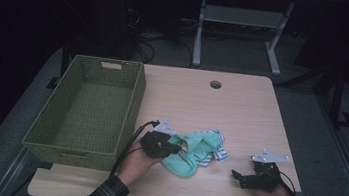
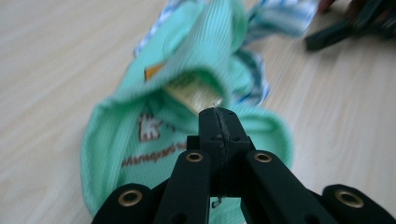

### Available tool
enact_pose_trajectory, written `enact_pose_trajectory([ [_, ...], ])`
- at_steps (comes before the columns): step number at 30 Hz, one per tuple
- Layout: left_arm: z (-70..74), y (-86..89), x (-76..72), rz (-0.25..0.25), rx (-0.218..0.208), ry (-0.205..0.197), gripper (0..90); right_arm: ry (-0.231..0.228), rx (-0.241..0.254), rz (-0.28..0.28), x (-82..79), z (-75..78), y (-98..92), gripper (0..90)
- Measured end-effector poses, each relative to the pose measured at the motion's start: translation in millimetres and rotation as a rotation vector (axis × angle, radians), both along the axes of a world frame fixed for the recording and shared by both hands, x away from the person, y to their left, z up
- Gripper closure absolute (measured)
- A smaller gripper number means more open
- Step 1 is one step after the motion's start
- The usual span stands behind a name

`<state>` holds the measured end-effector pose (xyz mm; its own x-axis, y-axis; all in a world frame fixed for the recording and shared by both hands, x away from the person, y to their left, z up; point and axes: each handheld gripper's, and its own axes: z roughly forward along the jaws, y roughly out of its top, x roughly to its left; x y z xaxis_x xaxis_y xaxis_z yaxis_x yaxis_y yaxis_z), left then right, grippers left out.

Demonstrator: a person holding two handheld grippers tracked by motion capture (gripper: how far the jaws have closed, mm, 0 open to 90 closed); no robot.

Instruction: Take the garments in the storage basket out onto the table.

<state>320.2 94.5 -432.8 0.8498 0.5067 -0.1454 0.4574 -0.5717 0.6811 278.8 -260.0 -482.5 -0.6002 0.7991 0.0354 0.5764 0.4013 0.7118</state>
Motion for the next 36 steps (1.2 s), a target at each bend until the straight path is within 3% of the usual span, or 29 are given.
enact_pose_trajectory([
  [8,-17.7,-1.6,-7.7,-0.004,0.096,0.012,89.4,-0.003,-0.001,0.002,0.3,0.0,-0.1,7.3],
  [12,-24.6,-1.7,-6.5,-0.005,0.121,0.029,89.4,0.000,-0.002,0.002,0.0,0.3,-0.7,7.7],
  [13,-25.4,-1.4,-6.0,0.002,0.104,0.036,89.5,0.012,-0.004,0.001,-0.6,1.5,-1.1,8.3],
  [17,-25.0,-1.6,-4.4,-0.005,0.109,0.040,89.5,0.023,0.013,0.011,-1.3,5.1,-3.7,14.1],
  [23,-24.0,-3.7,-3.1,-0.014,0.124,0.040,89.5,-0.017,0.044,-0.024,0.9,18.5,-11.8,20.4],
  [29,-23.9,-5.5,-2.1,-0.020,0.125,0.040,89.4,-0.022,0.063,-0.028,4.0,21.7,-13.4,23.3],
  [36,-25.3,-4.6,-2.8,-0.002,0.102,0.048,89.4,-0.021,0.102,-0.004,19.7,32.3,-10.2,38.7],
])
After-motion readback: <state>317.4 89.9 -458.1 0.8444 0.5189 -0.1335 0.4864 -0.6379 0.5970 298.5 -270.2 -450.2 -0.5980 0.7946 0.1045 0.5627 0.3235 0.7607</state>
